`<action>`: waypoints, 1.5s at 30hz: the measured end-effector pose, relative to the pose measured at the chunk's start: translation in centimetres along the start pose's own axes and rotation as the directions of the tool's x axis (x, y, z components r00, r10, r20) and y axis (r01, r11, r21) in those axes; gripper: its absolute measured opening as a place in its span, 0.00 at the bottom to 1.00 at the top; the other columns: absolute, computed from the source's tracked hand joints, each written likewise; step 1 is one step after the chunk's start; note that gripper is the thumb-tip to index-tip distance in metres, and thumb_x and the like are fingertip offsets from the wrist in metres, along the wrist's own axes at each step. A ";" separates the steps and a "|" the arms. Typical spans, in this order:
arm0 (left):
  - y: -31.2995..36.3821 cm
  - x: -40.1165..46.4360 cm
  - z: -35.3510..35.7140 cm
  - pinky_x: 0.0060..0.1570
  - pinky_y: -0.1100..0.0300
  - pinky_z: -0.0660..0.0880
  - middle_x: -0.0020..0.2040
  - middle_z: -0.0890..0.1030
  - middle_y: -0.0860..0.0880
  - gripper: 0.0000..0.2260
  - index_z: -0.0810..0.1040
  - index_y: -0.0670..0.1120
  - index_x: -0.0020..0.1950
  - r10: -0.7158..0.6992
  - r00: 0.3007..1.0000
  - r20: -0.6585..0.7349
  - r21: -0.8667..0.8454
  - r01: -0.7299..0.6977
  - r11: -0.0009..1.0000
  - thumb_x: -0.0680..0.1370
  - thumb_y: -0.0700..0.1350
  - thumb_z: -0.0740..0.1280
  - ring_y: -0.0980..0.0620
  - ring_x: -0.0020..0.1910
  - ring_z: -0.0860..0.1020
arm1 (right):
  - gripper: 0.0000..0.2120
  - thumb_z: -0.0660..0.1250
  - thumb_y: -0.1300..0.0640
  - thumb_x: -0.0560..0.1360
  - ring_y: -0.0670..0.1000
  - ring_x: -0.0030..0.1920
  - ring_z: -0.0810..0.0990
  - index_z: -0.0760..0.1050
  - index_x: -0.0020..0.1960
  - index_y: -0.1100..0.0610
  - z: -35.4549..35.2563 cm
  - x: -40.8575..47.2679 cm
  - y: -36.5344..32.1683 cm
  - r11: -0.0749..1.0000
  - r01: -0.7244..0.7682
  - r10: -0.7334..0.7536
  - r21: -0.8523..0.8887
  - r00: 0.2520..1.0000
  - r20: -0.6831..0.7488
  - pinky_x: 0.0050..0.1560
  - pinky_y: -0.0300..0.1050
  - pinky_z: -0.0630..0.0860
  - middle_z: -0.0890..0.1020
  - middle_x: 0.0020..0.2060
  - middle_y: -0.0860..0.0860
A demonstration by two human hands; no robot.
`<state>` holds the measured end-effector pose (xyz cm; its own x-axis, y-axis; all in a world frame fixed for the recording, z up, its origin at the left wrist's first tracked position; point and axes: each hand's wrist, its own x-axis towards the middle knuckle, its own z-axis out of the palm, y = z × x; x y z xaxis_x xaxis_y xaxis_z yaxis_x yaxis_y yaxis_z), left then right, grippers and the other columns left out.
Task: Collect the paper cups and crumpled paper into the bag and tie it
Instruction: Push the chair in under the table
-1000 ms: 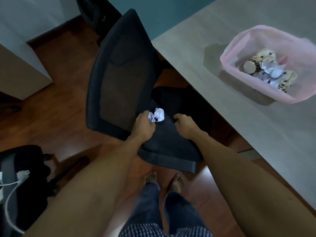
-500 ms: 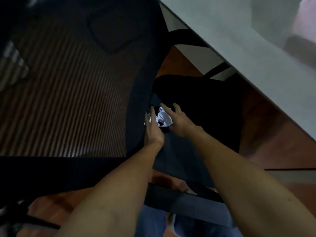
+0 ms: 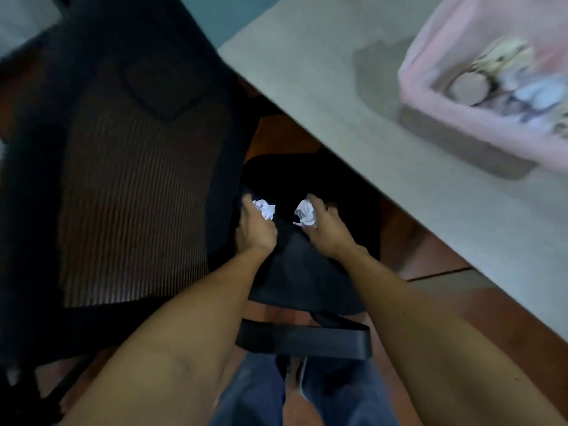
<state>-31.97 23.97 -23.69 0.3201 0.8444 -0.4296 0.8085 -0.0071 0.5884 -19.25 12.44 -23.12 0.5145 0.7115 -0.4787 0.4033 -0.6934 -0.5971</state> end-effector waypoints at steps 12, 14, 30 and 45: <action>19.4 -10.3 -12.6 0.50 0.53 0.72 0.58 0.76 0.45 0.17 0.71 0.46 0.61 0.524 0.846 0.100 -0.017 -0.525 0.851 0.76 0.50 0.70 0.41 0.54 0.77 | 0.31 0.73 0.52 0.75 0.54 0.58 0.75 0.64 0.73 0.57 -16.9 -16.9 -7.2 0.979 0.007 0.083 0.204 0.900 -0.429 0.59 0.50 0.73 0.70 0.67 0.56; 21.9 -10.9 -12.6 0.51 0.53 0.72 0.58 0.79 0.44 0.19 0.71 0.47 0.63 0.579 0.808 0.109 -0.011 -0.582 0.813 0.76 0.51 0.71 0.41 0.55 0.78 | 0.30 0.74 0.53 0.74 0.59 0.62 0.76 0.66 0.72 0.56 -19.5 -18.0 -6.3 0.979 -0.026 0.124 0.201 0.861 -0.494 0.57 0.49 0.72 0.72 0.65 0.57; 37.5 -7.4 -1.0 0.62 0.51 0.72 0.69 0.67 0.40 0.29 0.65 0.47 0.78 0.642 0.734 0.223 0.043 -0.665 0.745 0.78 0.47 0.71 0.38 0.62 0.76 | 0.28 0.76 0.47 0.73 0.53 0.57 0.74 0.73 0.68 0.57 -34.8 -12.9 2.9 0.954 -0.079 0.249 0.290 0.747 -0.616 0.59 0.41 0.69 0.69 0.62 0.56; 36.5 -3.6 -1.0 0.63 0.50 0.75 0.63 0.77 0.42 0.21 0.77 0.45 0.68 0.611 0.784 0.114 0.073 -0.620 0.782 0.76 0.42 0.71 0.42 0.61 0.77 | 0.19 0.77 0.52 0.73 0.57 0.52 0.82 0.78 0.58 0.62 -37.2 -4.9 4.2 0.856 -0.194 0.501 0.480 0.544 -0.673 0.53 0.51 0.80 0.83 0.52 0.56</action>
<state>-4.10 21.21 0.06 0.8008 0.5963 -0.0555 0.4695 -0.5676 0.6763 8.11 1.77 0.68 0.9913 -0.0371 -0.1262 -0.1178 -0.6770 -0.7265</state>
